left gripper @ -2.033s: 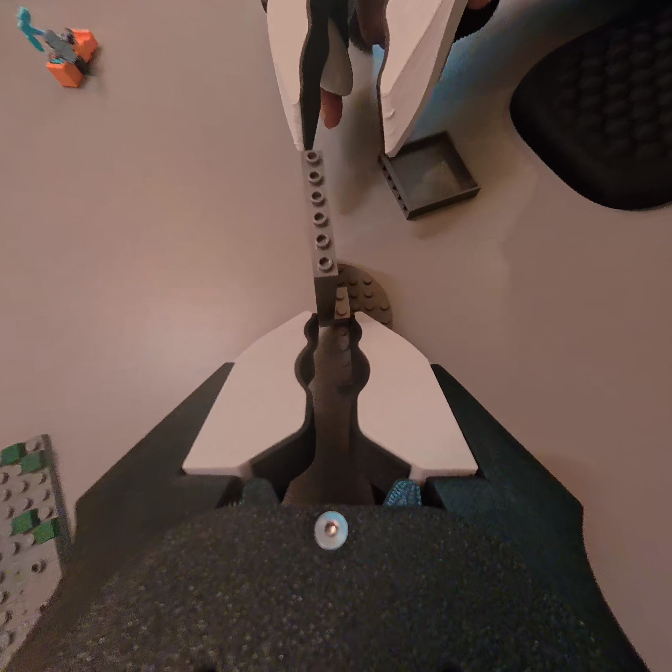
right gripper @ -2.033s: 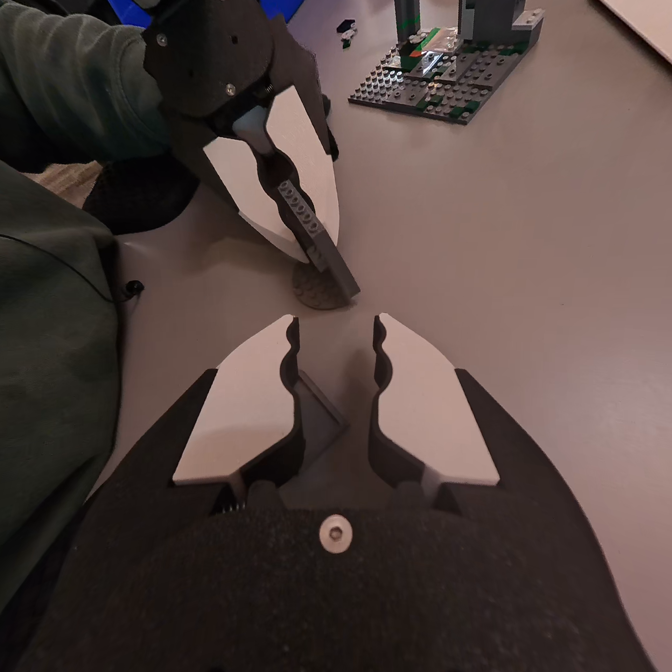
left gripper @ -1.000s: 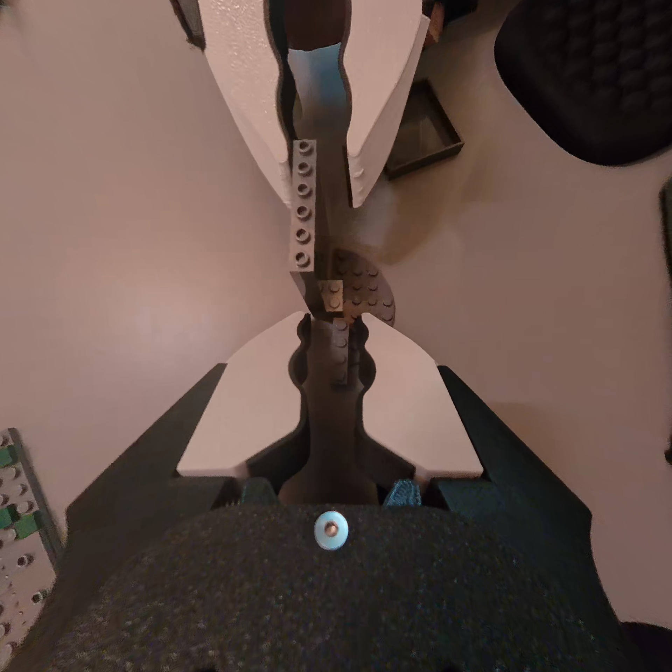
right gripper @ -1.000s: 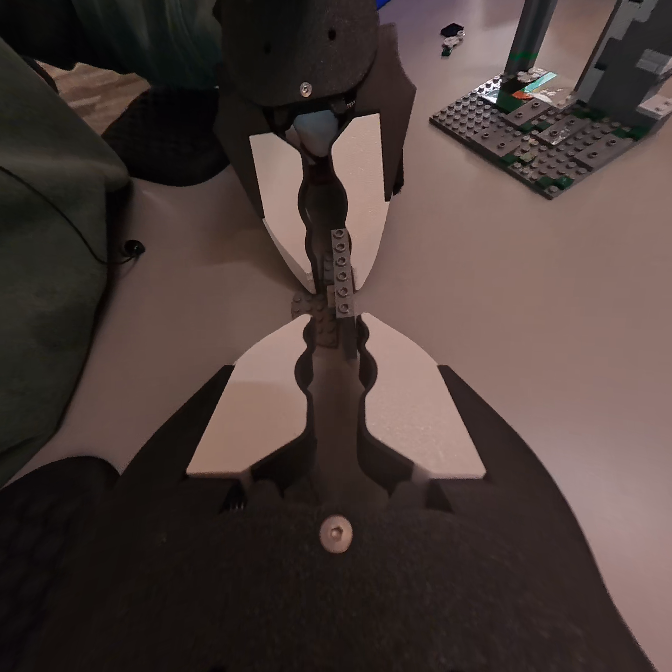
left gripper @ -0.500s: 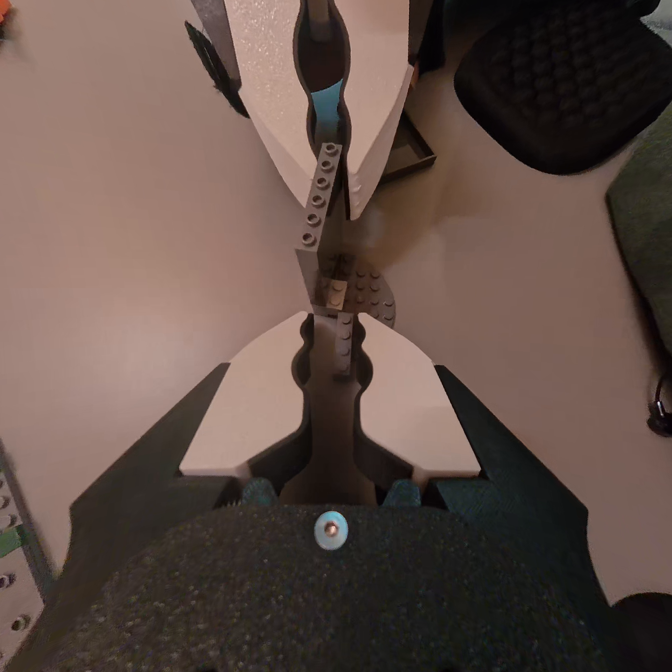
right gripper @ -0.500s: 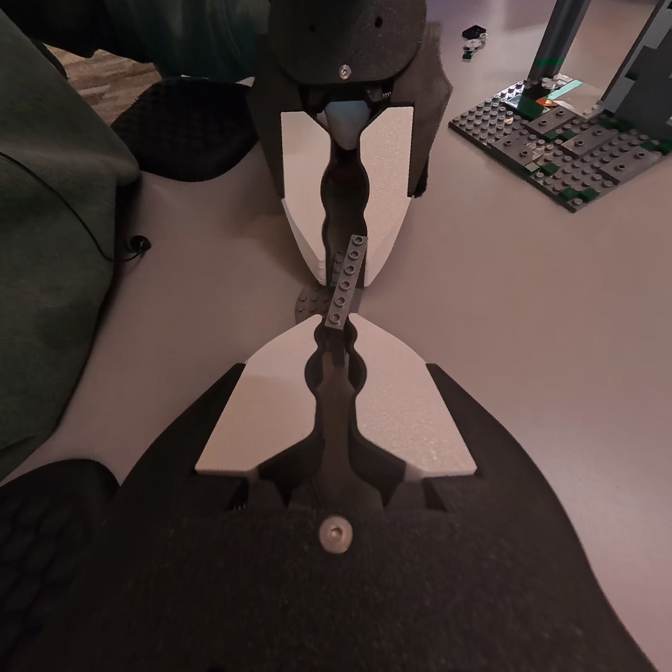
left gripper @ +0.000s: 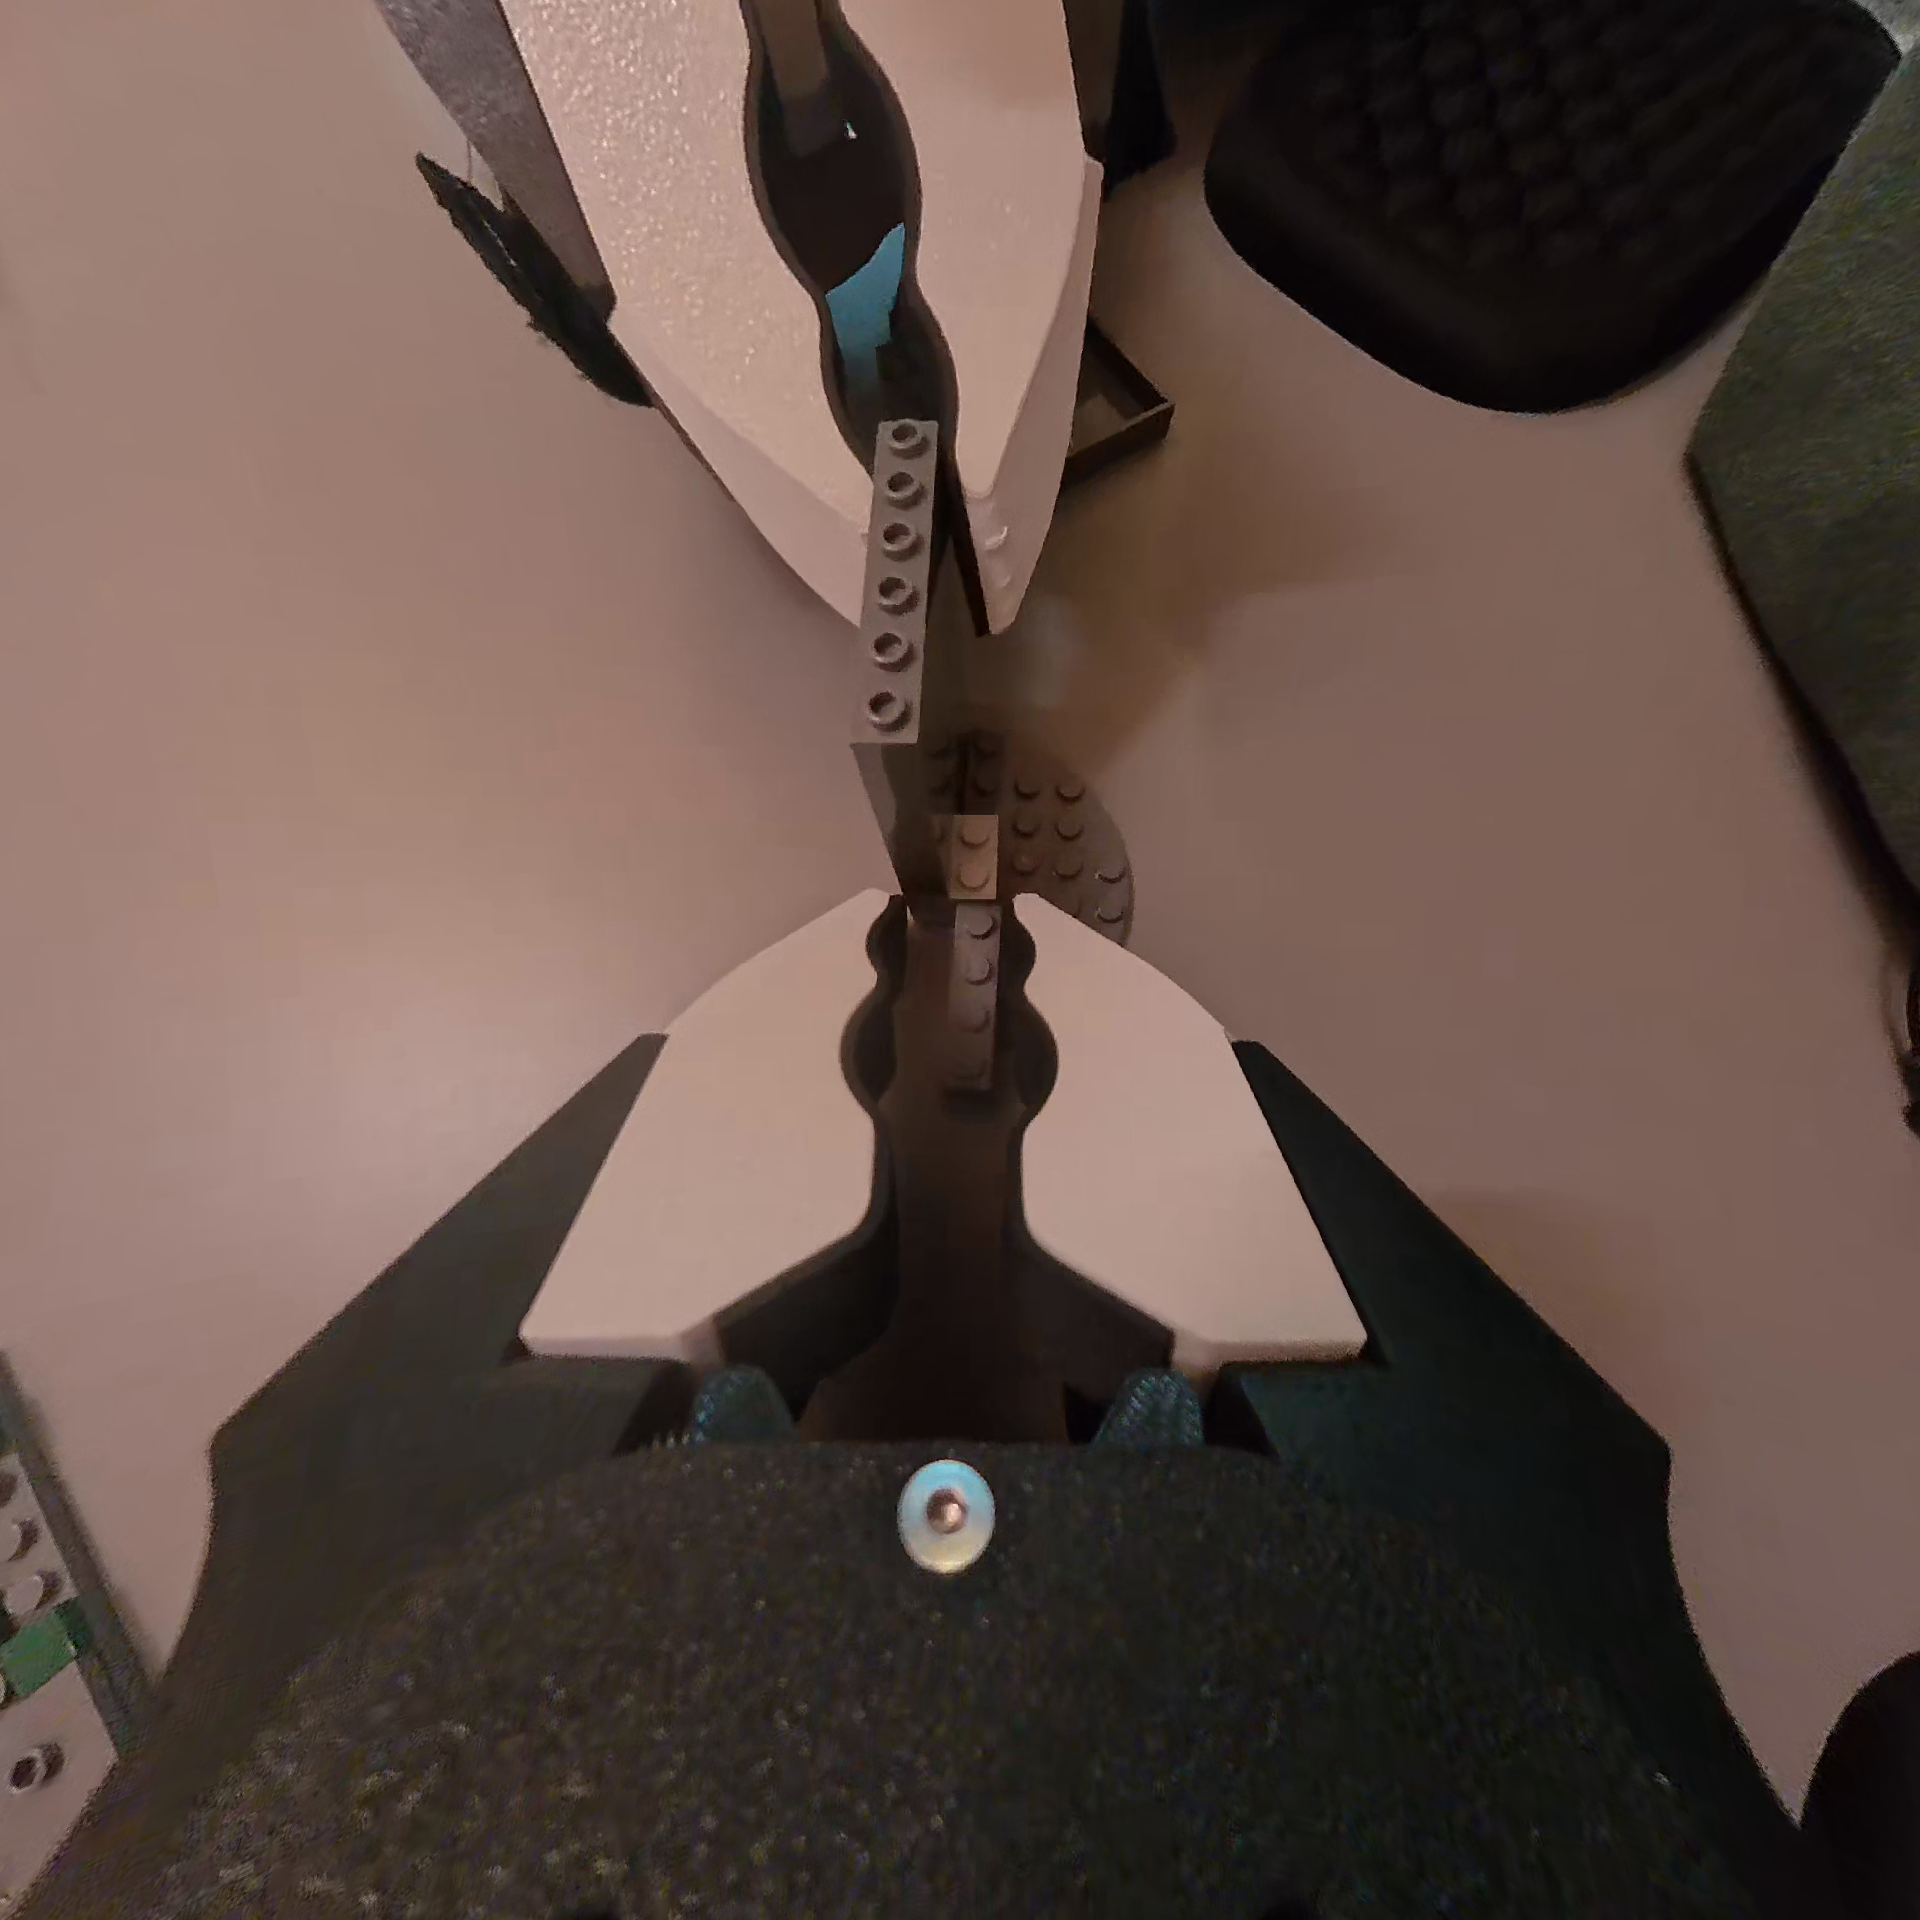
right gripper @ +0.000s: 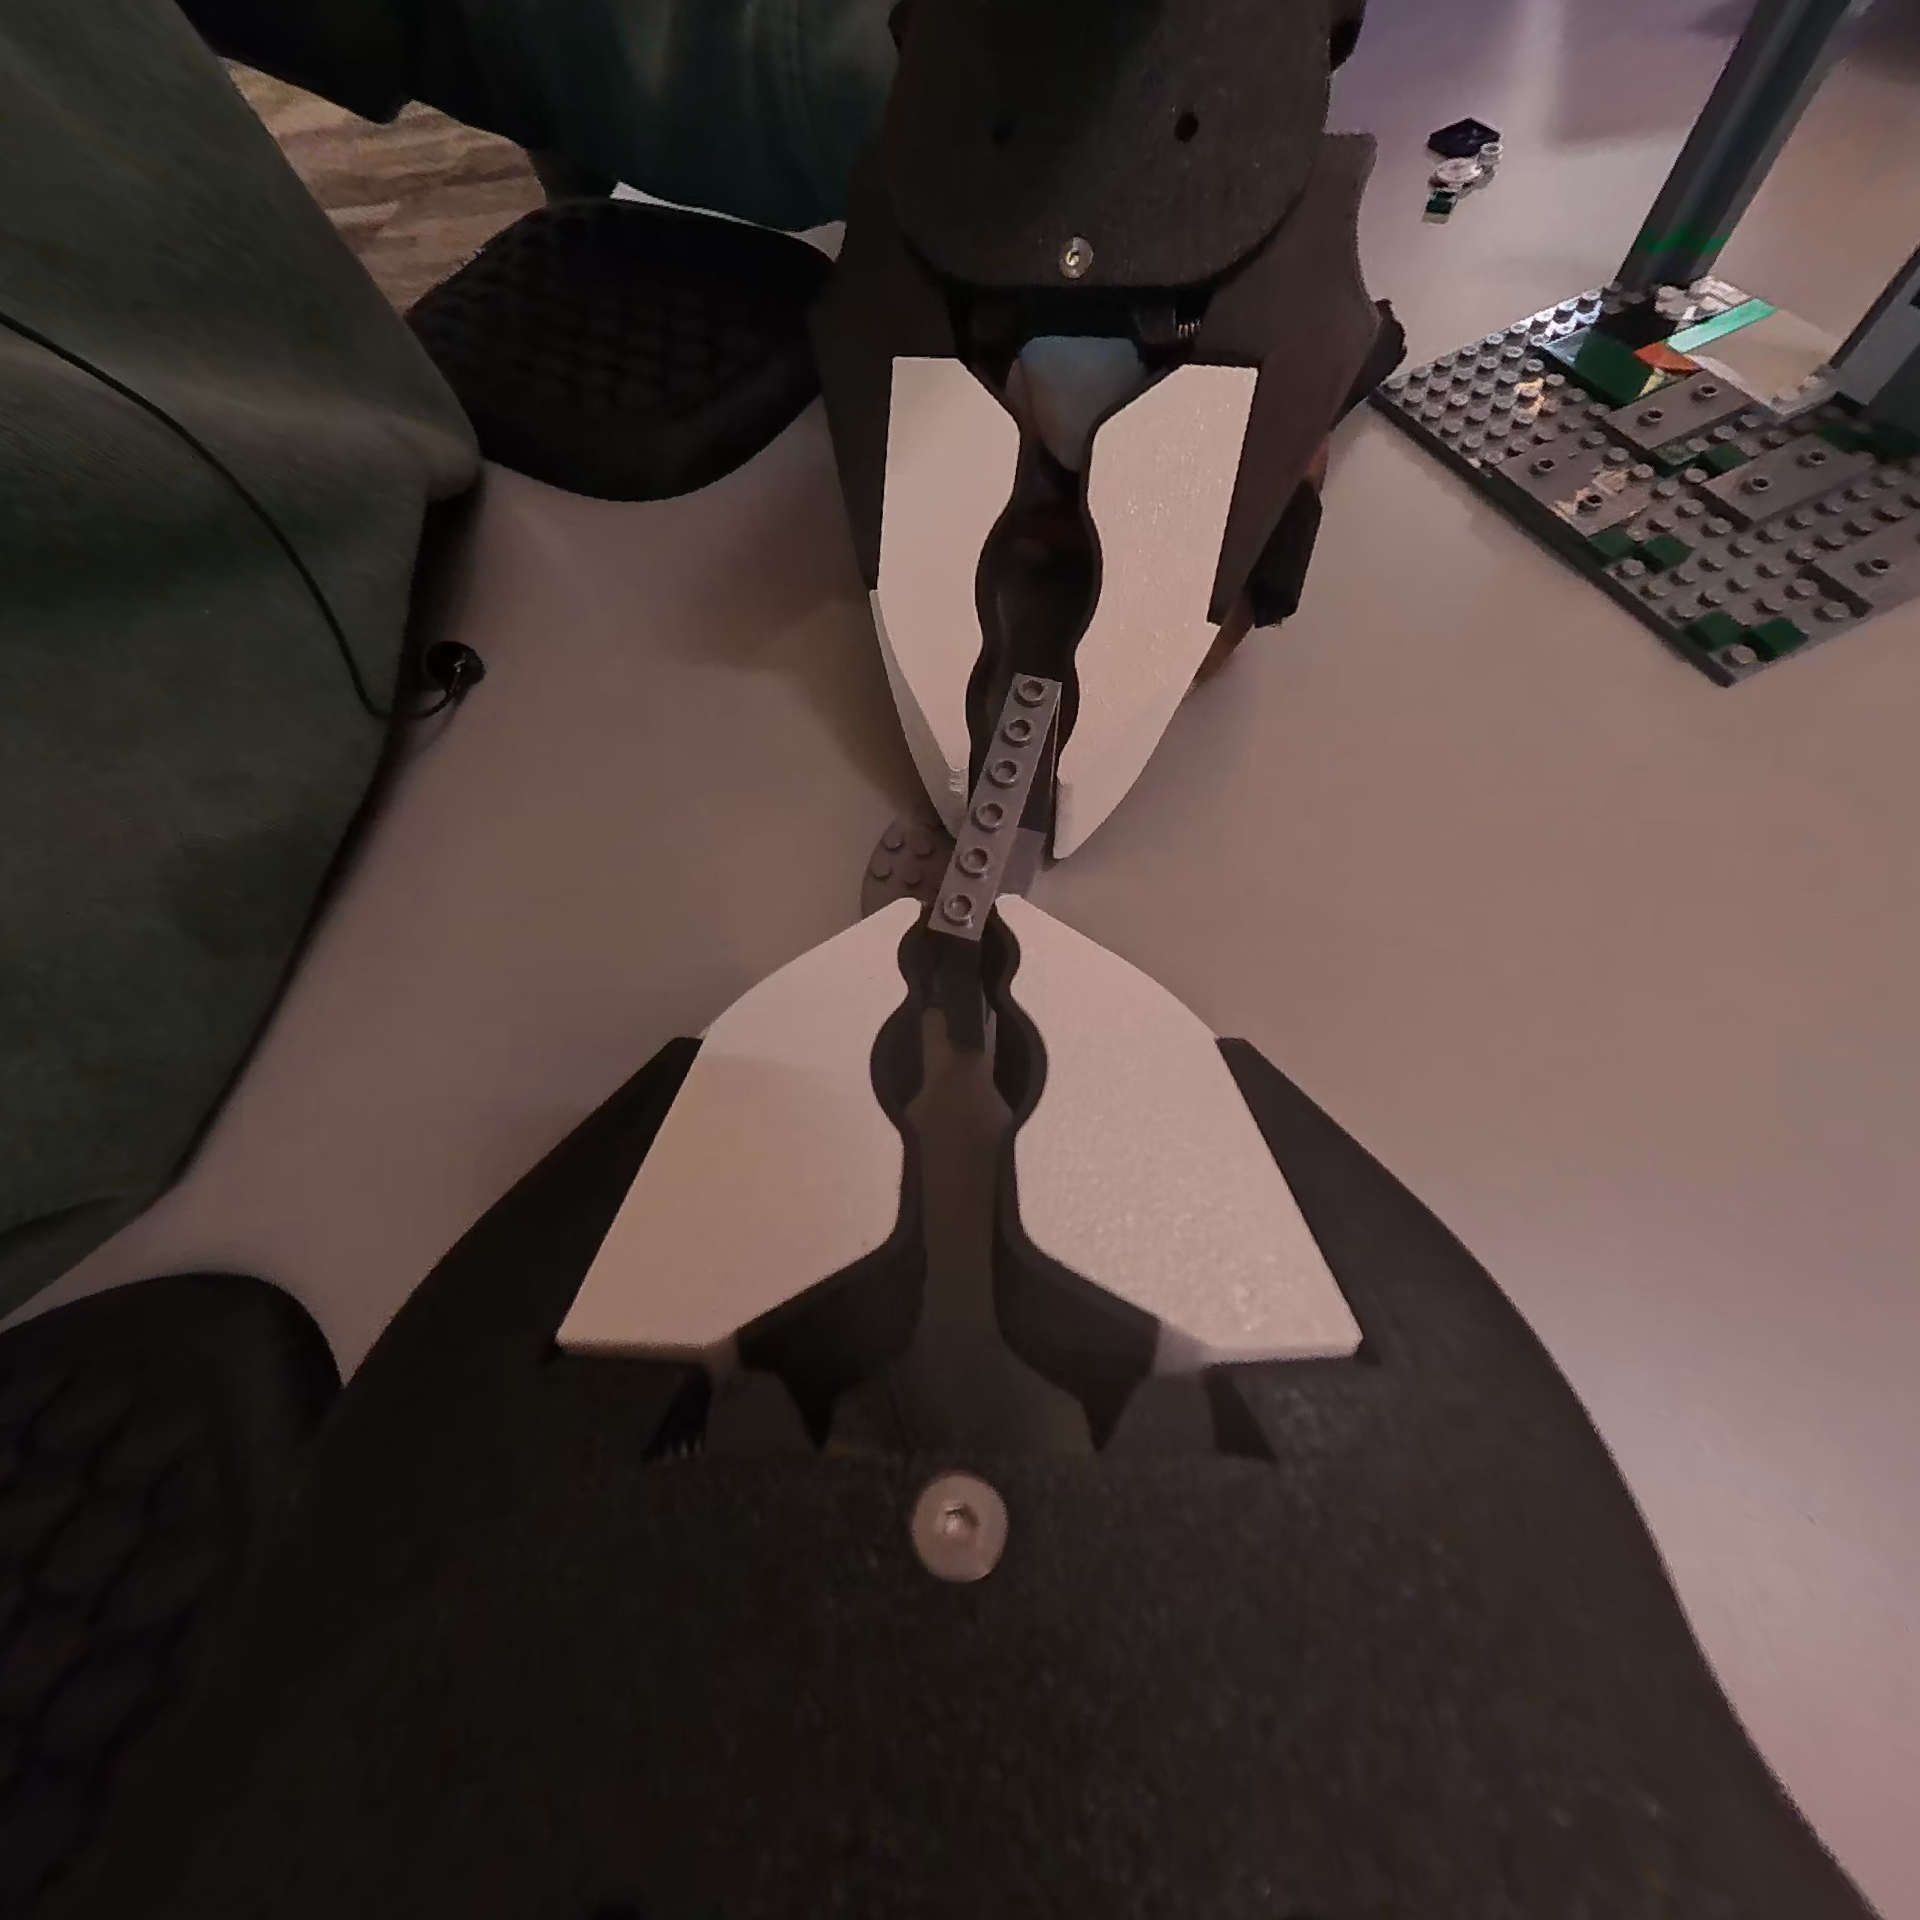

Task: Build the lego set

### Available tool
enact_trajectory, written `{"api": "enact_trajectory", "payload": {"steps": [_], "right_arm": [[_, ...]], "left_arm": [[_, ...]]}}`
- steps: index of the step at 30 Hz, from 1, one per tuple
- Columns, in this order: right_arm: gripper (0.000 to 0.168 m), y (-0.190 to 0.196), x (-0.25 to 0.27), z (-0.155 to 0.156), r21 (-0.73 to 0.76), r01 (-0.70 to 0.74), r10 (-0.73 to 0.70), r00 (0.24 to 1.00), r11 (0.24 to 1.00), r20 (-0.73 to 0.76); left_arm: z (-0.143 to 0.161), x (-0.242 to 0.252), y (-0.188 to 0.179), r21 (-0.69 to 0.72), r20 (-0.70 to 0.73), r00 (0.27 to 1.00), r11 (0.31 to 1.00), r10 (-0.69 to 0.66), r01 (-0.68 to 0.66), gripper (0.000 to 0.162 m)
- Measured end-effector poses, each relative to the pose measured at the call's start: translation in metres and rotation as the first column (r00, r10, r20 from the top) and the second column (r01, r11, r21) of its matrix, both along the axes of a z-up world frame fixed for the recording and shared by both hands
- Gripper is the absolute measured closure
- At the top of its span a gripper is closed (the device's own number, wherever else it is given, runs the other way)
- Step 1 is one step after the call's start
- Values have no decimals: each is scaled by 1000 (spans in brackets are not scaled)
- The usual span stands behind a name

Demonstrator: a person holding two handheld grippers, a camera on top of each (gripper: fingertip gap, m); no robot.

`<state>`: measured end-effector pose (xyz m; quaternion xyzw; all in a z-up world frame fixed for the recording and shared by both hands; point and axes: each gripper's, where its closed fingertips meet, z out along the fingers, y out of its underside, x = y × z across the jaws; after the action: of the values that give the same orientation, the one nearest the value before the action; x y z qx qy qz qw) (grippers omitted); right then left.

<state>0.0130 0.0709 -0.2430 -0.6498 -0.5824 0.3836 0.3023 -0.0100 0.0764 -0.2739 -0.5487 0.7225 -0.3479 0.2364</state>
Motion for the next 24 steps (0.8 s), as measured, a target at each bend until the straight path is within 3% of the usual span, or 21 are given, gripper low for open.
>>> {"api": "enact_trajectory", "payload": {"steps": [24], "right_arm": [[156,-8,1,2,47,-41,41,999,998,-1]], "left_arm": [[2,0,-9,75,40,999,997,-23,20,154]]}}
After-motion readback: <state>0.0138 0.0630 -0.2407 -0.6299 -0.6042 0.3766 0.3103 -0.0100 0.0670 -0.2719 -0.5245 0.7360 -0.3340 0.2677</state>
